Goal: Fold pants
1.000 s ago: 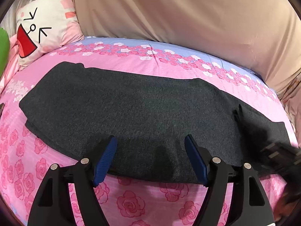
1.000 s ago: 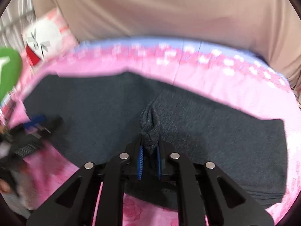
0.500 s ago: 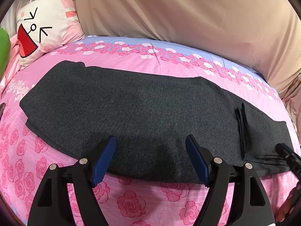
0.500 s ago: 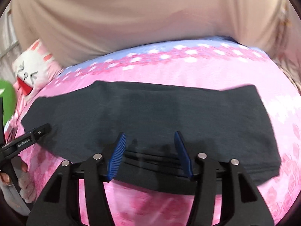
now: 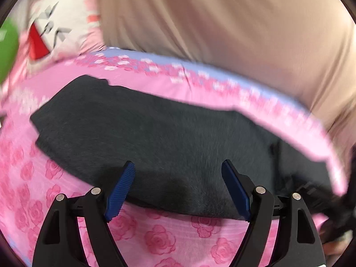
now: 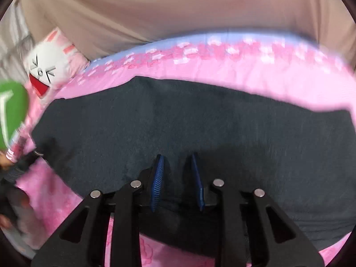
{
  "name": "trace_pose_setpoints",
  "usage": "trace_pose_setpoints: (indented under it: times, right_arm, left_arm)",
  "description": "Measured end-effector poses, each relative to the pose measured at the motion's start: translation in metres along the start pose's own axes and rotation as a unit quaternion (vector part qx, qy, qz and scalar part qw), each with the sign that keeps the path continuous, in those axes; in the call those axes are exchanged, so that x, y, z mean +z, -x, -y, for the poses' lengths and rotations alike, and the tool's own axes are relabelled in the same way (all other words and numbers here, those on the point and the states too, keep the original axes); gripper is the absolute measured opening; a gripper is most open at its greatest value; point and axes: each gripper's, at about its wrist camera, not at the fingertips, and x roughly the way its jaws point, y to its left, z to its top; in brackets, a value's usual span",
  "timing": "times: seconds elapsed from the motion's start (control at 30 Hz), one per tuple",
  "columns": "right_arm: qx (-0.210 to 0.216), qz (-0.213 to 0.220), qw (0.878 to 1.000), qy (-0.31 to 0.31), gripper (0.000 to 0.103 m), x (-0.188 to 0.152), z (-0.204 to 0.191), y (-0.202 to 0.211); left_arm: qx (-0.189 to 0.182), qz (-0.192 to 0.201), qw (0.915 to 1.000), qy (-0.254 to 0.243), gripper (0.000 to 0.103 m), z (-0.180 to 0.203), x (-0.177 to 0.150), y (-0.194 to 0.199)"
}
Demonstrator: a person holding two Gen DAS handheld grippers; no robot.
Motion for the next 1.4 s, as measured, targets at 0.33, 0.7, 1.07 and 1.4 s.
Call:
trace_pose_setpoints:
  times: [0.33, 0.7, 1.07, 1.4]
  right_arm:
    - [-0.088, 0.084, 0.982, -0.148, 0.046, -0.025, 0.117, 0.080]
    - [-0.082, 0.114, 0.955, -0.262, 0.062, -0.061, 0.204, 0.118]
    - [-0.079, 0.113, 0.971, -0.193, 0.072, -0.055, 0.178, 0.113]
    - [-0.034, 0.103, 0.972, -0.208, 0.079, -0.058, 0.183, 0.112]
  left_arm:
    - [0.048, 0.006, 0.9624, 0.267, 0.082, -0.173, 0.025, 0.012]
    - [0.069, 0.009, 0.9625, 0.262, 0.016, -0.151, 0.034, -0.014]
    - [-0.040, 0.083, 0.9957, -0.005, 0.015, 0.071, 0.084, 0.048]
    - [-0.121, -0.080, 0.9772, -0.155, 0.062, 0.223, -0.035, -0.038]
